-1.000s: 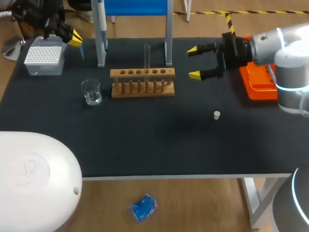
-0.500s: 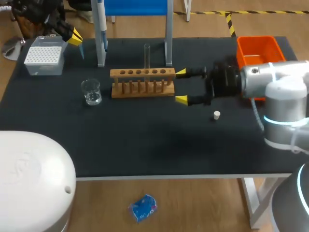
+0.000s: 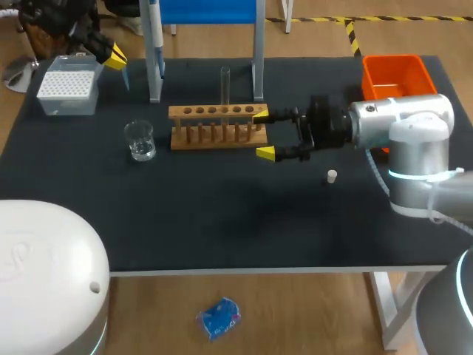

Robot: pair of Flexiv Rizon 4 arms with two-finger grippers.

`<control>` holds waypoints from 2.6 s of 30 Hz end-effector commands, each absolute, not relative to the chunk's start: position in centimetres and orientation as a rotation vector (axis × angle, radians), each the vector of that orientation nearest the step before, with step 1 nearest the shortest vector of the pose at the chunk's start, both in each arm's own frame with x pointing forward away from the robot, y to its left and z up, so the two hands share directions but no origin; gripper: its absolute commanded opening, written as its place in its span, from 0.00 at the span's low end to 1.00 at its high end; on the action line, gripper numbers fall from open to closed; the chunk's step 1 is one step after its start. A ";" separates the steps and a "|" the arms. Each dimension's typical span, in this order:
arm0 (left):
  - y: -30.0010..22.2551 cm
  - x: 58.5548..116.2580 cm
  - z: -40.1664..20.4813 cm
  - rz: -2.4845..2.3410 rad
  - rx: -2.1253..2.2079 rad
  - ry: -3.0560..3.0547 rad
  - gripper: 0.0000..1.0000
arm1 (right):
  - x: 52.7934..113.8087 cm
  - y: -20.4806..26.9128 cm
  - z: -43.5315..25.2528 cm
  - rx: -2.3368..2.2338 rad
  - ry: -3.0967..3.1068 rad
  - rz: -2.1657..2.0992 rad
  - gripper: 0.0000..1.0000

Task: Invert the test tube, pick up the pipette, mount the tip to pipette, aspirate from beaker and dispense into the tube, eject the tip, return the pipette, and cap with the stopper.

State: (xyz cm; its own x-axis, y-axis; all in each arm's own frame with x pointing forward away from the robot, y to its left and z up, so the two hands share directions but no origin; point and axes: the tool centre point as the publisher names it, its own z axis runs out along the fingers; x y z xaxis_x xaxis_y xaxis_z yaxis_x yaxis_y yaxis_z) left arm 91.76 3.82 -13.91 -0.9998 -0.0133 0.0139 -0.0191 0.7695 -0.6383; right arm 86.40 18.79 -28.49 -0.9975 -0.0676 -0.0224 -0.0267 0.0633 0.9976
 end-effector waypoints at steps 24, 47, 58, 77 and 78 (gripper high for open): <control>-5.6 90.7 -15.8 0.875 0.181 -2.897 0.00 | 87.7 18.7 -28.8 0.174 -2.226 -2.089 1.00; -7.9 88.8 -15.4 0.968 0.268 -2.893 0.00 | 87.7 18.7 -28.8 0.174 -2.226 -2.089 1.00; -12.0 88.0 -16.1 0.918 0.256 -2.900 0.00 | 87.7 18.7 -28.8 0.174 -2.226 -2.089 1.00; -18.4 86.4 -19.1 0.969 0.226 -2.895 0.00 | 87.7 18.7 -28.8 0.174 -2.226 -2.089 1.00; -18.6 86.4 -19.2 0.975 0.222 -2.901 0.00 | 87.7 18.7 -28.8 0.174 -2.226 -2.089 1.00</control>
